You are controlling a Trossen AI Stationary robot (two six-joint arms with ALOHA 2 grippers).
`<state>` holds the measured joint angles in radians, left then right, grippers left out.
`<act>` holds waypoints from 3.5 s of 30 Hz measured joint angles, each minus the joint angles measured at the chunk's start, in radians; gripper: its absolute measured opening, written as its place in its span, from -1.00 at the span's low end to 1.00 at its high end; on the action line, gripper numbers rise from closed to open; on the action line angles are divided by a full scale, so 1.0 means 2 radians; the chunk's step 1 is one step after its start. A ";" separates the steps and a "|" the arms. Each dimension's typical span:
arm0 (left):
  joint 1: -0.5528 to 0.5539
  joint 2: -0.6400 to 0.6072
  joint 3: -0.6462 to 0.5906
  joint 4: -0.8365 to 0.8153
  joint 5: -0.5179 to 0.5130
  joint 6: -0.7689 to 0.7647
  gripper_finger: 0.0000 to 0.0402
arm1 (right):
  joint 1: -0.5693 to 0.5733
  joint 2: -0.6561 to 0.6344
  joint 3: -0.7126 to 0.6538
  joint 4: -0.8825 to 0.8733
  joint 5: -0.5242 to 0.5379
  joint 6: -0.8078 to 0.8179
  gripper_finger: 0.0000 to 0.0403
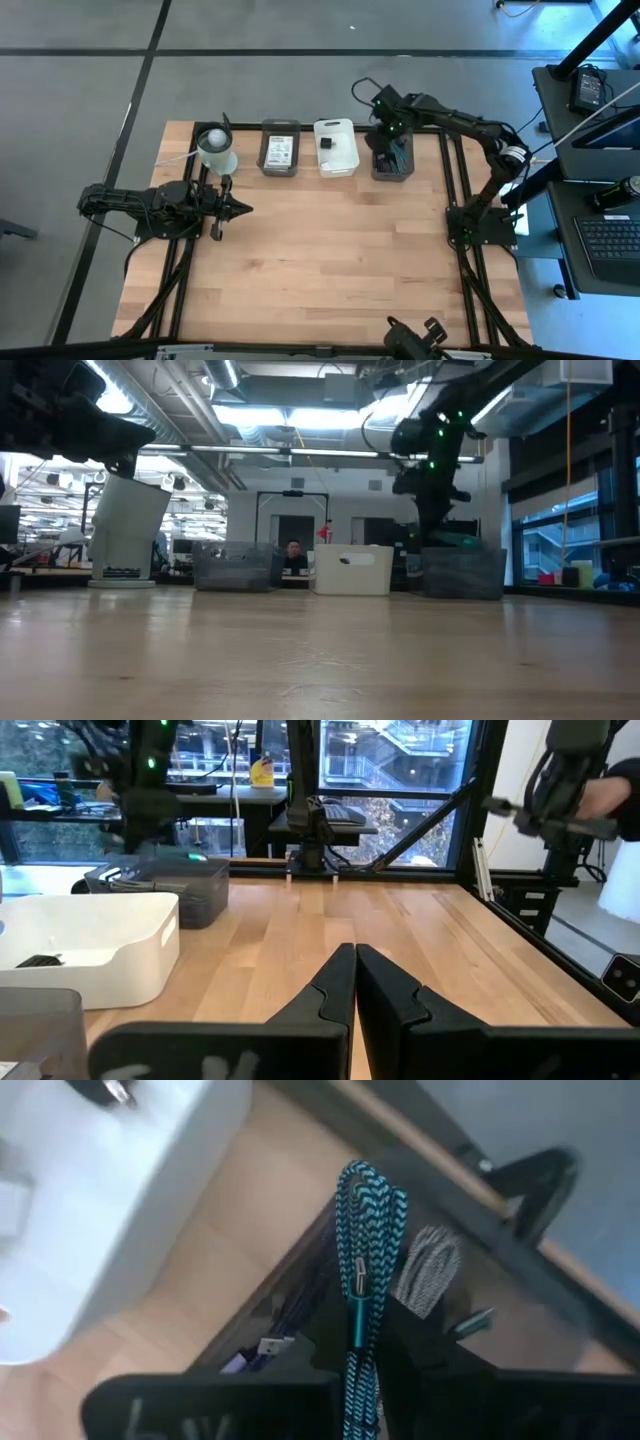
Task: Pick and place items into bin
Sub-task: Put the blue charger cable into the right black bin, then return to Home Position
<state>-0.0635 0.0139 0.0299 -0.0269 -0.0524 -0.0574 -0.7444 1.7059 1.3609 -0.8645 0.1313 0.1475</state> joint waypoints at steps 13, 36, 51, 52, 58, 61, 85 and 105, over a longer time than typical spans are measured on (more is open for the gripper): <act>0.000 0.000 0.000 0.000 0.000 0.000 -0.97 | 0.000 0.000 -0.093 0.074 -0.006 0.002 -0.48; 0.000 0.000 0.000 0.000 0.000 0.000 -0.97 | 0.053 -0.307 -0.279 0.236 -0.134 -0.005 -0.83; 0.000 0.000 0.000 0.000 0.000 0.000 -0.97 | 0.296 -0.436 -0.503 0.527 -0.185 -0.012 -0.99; 0.000 0.000 0.000 0.000 0.000 0.000 -0.97 | 0.306 -0.436 -0.507 0.527 -0.185 -0.006 -0.99; 0.000 0.000 0.000 0.000 0.000 0.000 -0.97 | 0.361 -0.436 -0.522 0.532 -0.185 0.003 -0.99; 0.000 0.000 0.000 0.000 0.000 0.000 -0.97 | 0.388 -0.436 -0.522 0.534 -0.169 -0.011 -0.99; 0.000 0.000 0.000 0.000 0.000 0.000 -0.97 | 0.394 -0.621 -0.677 0.689 -0.075 -0.025 -1.00; 0.000 0.000 0.000 0.000 0.000 0.000 -0.97 | 0.374 -0.852 -0.665 0.434 -0.128 -0.011 -1.00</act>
<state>-0.0637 0.0137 0.0307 -0.0269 -0.0527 -0.0574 0.0029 0.0009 0.0302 0.0026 -0.1250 0.1251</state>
